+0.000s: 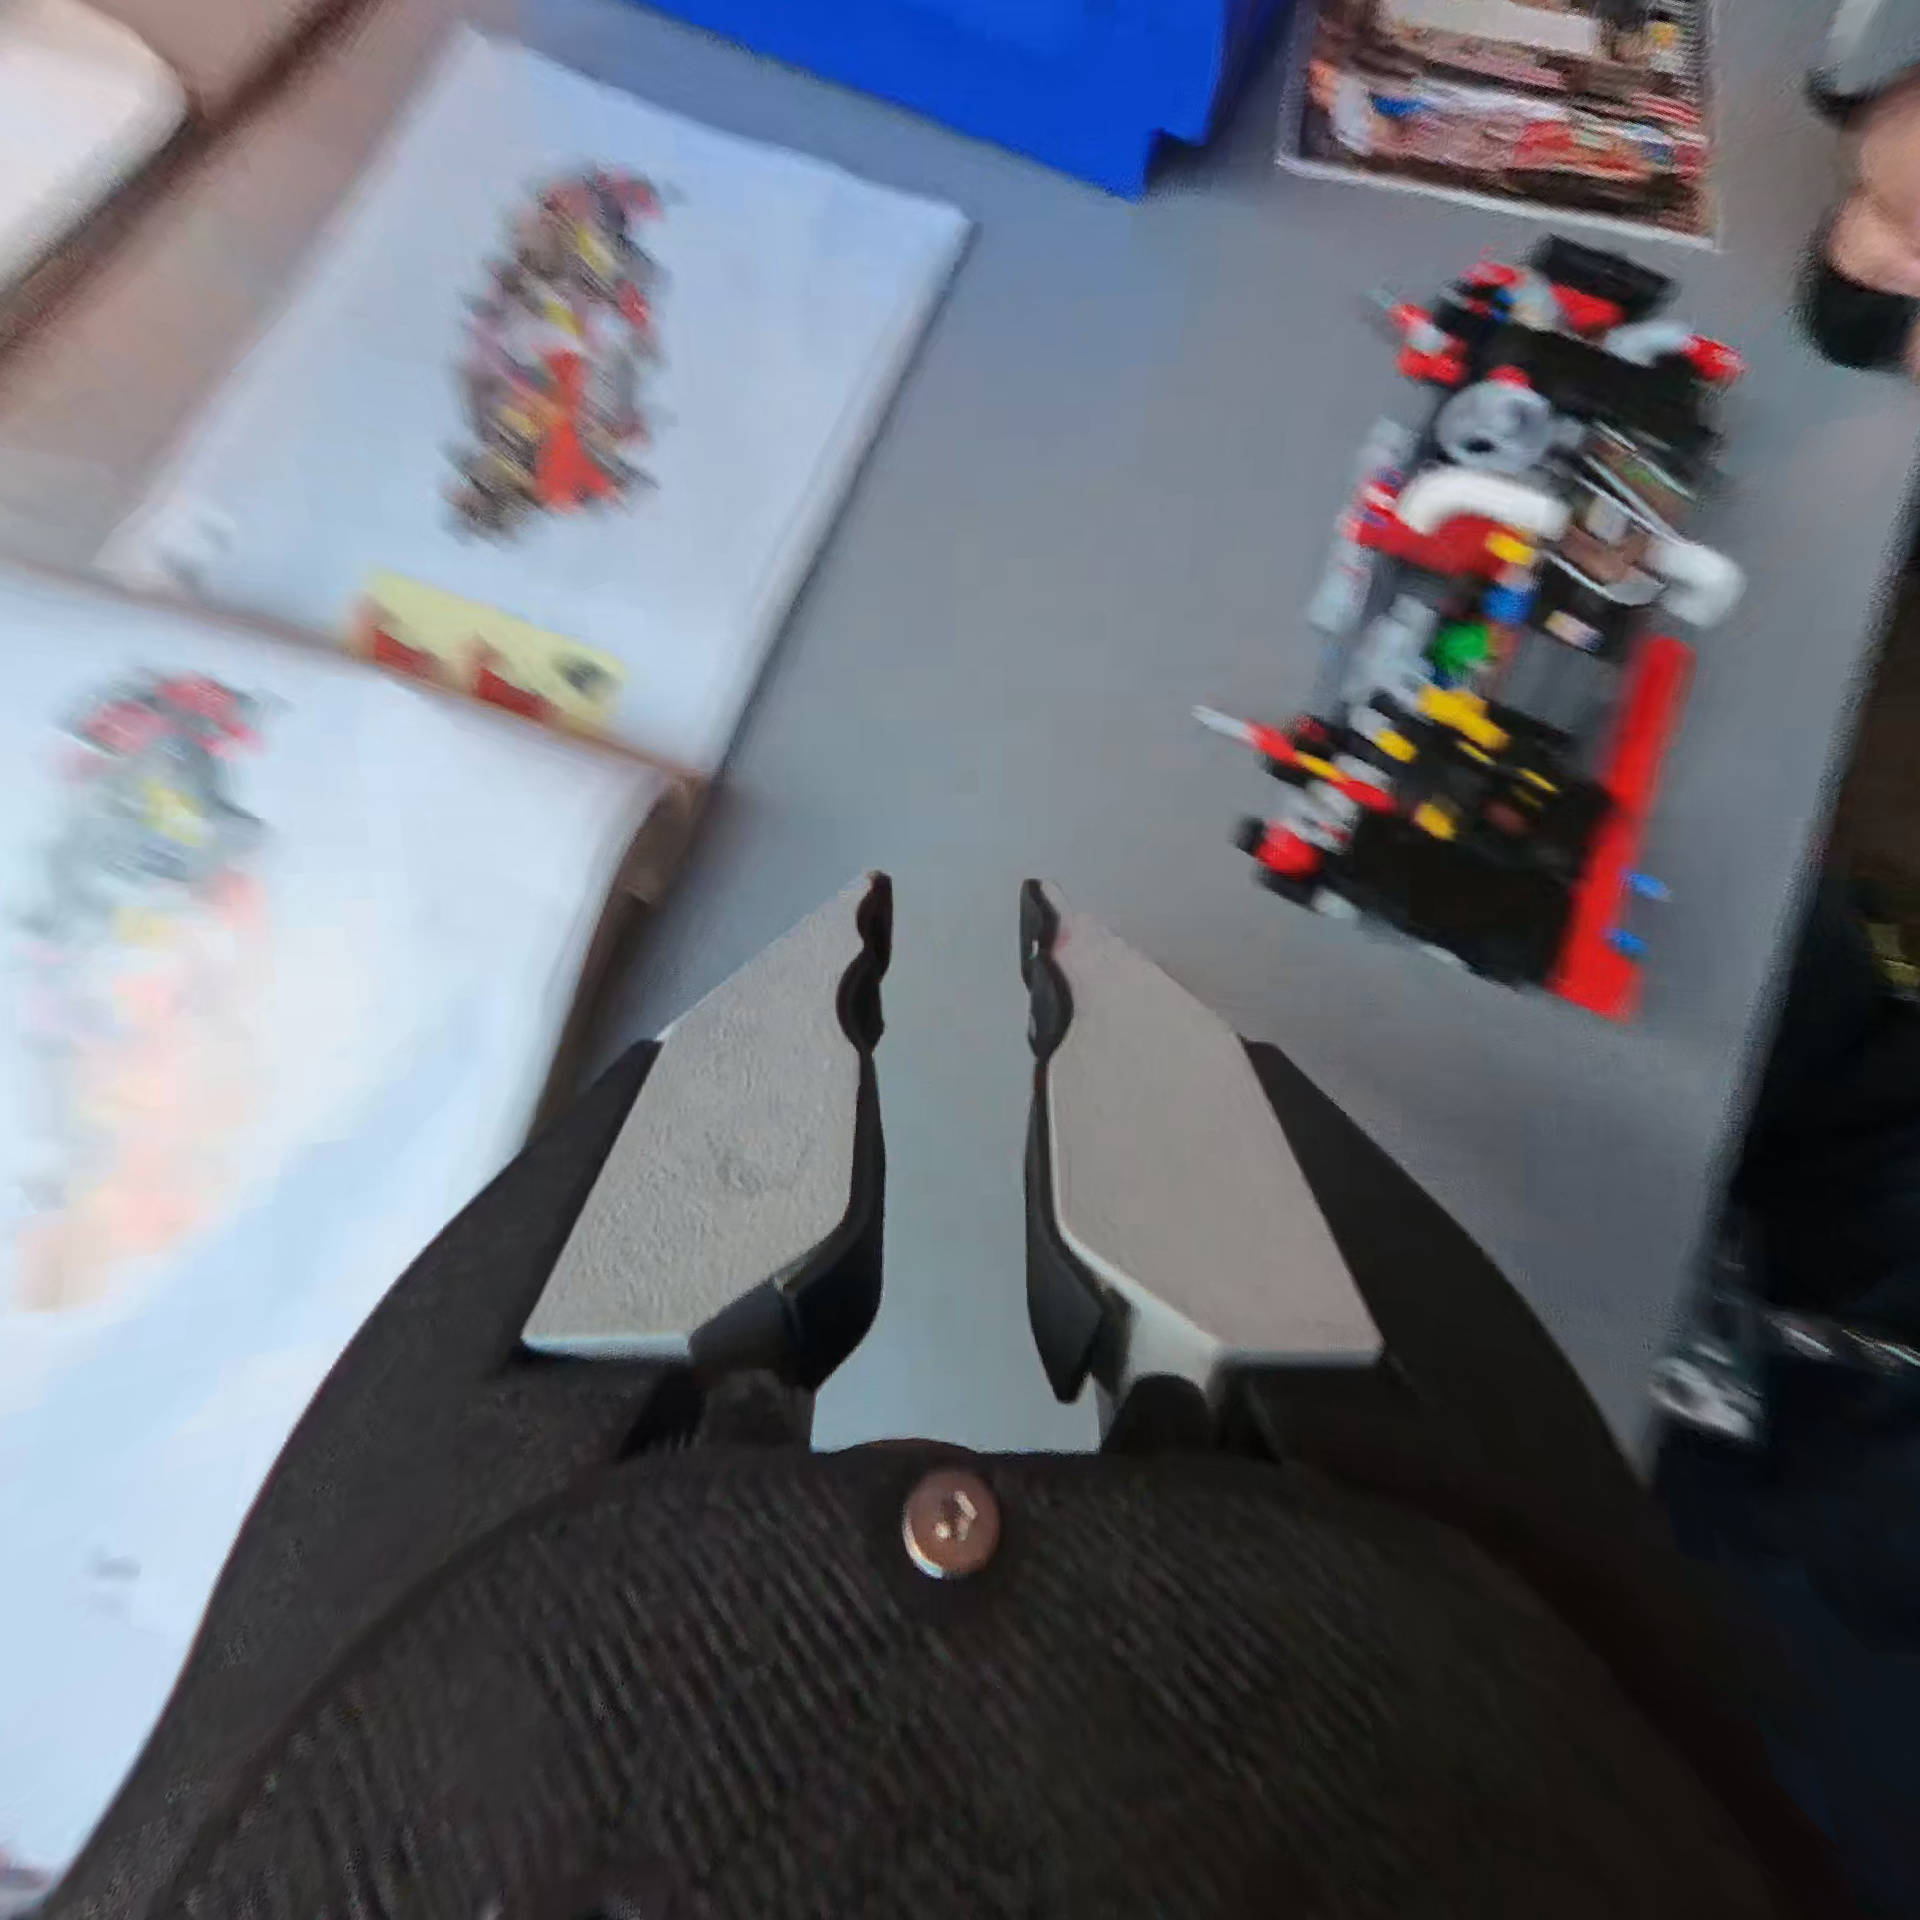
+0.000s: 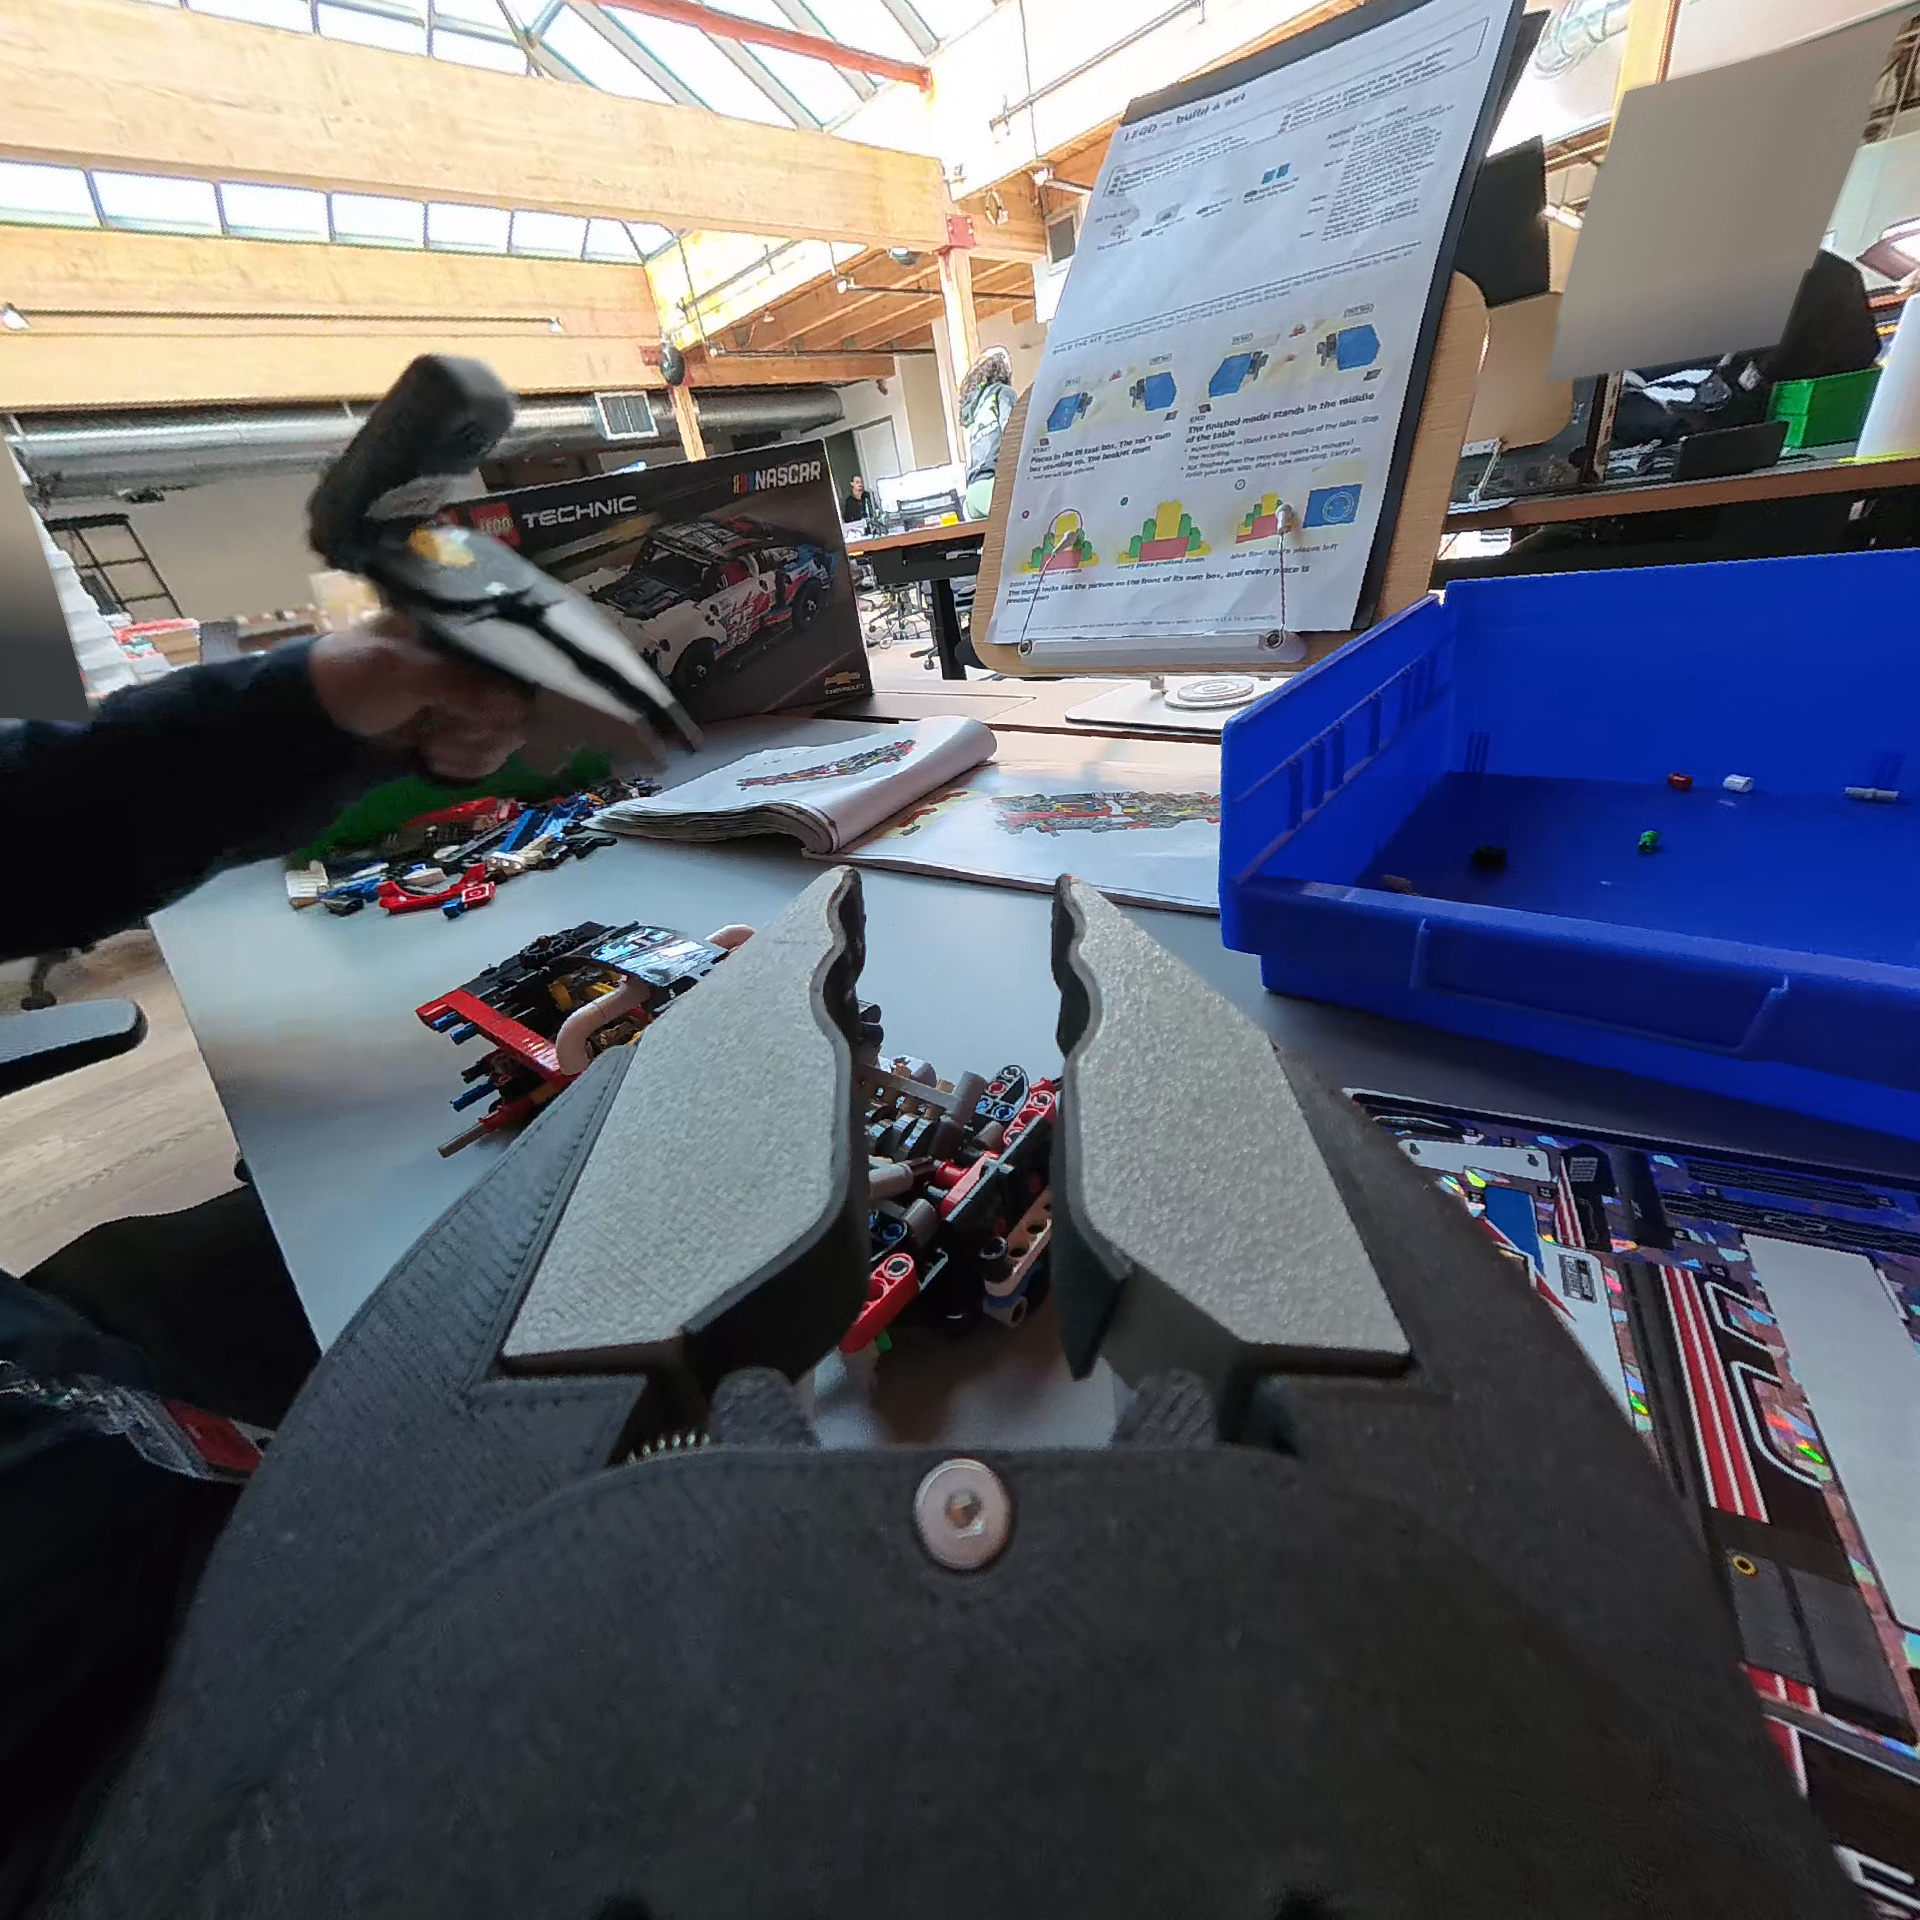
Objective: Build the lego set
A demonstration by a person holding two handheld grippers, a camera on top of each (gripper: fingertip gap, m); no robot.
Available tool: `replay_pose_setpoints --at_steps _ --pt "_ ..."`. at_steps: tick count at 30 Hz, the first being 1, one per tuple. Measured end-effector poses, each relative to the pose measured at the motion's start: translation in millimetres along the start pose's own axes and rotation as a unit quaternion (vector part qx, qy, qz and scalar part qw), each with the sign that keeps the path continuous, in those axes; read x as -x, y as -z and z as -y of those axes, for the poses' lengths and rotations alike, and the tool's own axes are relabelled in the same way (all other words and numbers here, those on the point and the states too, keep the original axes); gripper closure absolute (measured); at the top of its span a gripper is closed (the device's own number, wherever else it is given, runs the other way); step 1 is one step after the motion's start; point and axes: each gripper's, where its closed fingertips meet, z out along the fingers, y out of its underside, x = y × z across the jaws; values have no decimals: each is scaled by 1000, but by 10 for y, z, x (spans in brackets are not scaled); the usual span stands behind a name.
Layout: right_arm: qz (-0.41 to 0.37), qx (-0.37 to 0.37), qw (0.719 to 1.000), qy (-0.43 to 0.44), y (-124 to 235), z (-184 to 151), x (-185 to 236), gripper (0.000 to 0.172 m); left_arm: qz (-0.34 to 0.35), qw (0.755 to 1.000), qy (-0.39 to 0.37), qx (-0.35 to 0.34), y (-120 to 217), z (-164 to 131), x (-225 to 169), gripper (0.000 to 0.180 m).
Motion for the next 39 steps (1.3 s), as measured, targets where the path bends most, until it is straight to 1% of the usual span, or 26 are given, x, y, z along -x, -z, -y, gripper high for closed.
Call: replay_pose_setpoints --at_steps 2,3,5,8,11,12,14,16,21,27,34,37,39 --pt "0 -2 1000 -4 3 5 -9 139 45 999 -18 -7 -125 329 436 158" --pt "0 -3 1000 -7 6 8 -14 139 48 999 -7 0 -233 441 632 154" --pt "-1 -7 1000 -10 14 16 -24 139 43 998 15 36 -490 527 994 147" --pt "-1 -13 1000 -14 27 33 -31 139 67 995 5 78 -784 427 1456 147" --pt "1 -17 1000 -19 35 42 -37 139 71 989 4 130 -903 116 1664 149" --pt "2 -17 1000 -21 36 43 -38 139 69 989 4 133 -903 35 1690 149" --pt "6 -19 1000 -24 38 47 -37 140 67 992 13 104 -846 5 1711 149" --pt "8 -20 999 -29 41 52 -40 140 59 993 30 94 -782 -51 1715 151" --pt "15 -26 999 -41 50 64 -49 140 53 993 59 88 -676 -174 1775 150" --pt "15 -28 999 -39 56 70 -45 140 46 993 69 85 -668 -193 1805 150" --pt "12 -22 999 -35 42 56 -43 140 73 992 55 88 -605 -198 1780 147" --pt "10 -20 999 -33 38 50 -46 140 83 993 44 75 -403 -166 1704 141" --pt "8 -16 999 -31 30 40 -44 140 89 994 41 56 -121 -135 1620 138"
